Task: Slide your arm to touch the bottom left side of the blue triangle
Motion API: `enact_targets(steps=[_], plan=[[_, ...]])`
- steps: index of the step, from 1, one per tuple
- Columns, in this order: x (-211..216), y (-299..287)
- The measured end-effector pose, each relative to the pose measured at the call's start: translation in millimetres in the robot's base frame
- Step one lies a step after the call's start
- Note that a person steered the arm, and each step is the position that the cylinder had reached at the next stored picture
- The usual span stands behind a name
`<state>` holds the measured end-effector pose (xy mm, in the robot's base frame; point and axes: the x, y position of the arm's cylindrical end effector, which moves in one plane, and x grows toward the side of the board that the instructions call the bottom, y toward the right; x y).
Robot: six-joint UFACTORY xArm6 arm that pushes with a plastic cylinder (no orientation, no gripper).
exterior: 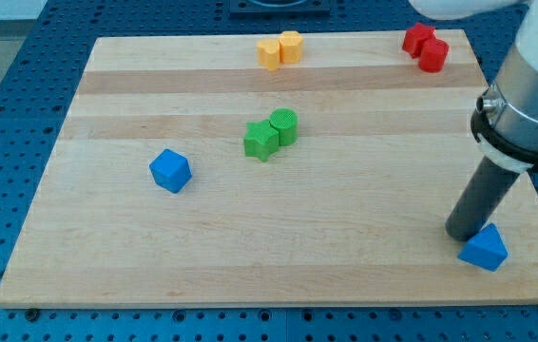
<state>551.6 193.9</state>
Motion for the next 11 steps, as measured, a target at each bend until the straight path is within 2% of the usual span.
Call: enact_targets(steps=[2,4,5,6,11], plan=[[-4.1,-2.2],[-1.8,-43.2],[17.8,-47.8],[36.4,-47.8],[38.2,-4.9]])
